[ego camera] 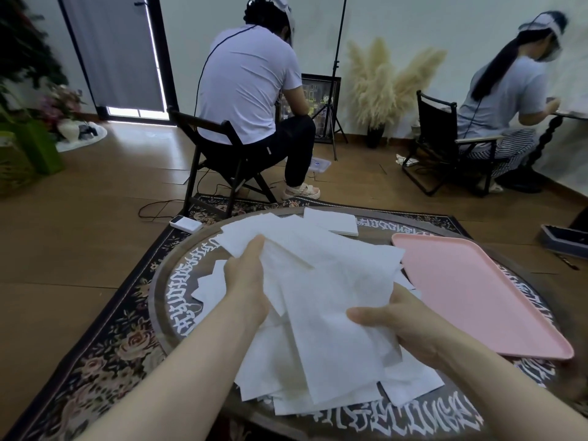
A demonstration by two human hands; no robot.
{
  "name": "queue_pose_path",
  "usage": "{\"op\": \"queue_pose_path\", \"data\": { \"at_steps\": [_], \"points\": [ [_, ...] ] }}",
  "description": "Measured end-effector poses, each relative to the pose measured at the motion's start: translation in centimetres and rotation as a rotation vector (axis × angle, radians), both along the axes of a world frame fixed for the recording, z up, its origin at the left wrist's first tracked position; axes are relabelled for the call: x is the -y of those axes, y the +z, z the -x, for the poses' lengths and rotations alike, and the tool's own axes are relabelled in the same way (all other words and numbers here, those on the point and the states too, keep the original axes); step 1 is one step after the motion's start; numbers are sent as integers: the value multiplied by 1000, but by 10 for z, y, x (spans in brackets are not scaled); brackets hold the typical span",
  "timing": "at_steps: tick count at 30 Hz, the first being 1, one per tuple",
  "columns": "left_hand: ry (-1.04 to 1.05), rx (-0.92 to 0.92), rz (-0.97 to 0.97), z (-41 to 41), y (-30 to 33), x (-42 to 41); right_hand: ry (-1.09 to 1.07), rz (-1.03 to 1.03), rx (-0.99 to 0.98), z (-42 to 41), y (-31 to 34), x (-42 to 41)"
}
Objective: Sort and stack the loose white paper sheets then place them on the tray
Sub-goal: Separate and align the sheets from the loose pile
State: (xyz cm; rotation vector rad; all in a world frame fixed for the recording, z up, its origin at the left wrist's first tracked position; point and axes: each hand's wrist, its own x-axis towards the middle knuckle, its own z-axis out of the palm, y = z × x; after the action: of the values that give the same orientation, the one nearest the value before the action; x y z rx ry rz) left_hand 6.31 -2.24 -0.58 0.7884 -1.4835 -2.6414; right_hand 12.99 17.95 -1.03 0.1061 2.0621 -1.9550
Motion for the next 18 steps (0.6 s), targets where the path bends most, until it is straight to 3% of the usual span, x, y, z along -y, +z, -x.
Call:
{"op": "queue_pose_path", "data": {
  "at_steps": [5, 7, 14, 18],
  "points": [
    [-236, 45, -131, -5, -6, -4, 51, -43, -15, 1, -3, -2],
    [-259, 8, -82, -9, -4, -9, 93, -46, -9, 1, -3, -1],
    [150, -31, 23, 4, 1, 4, 75, -114, -16, 1, 0, -7],
    [297, -69, 217, 13, 5, 27, -109, 63, -194, 3, 11, -13]
  ]
}}
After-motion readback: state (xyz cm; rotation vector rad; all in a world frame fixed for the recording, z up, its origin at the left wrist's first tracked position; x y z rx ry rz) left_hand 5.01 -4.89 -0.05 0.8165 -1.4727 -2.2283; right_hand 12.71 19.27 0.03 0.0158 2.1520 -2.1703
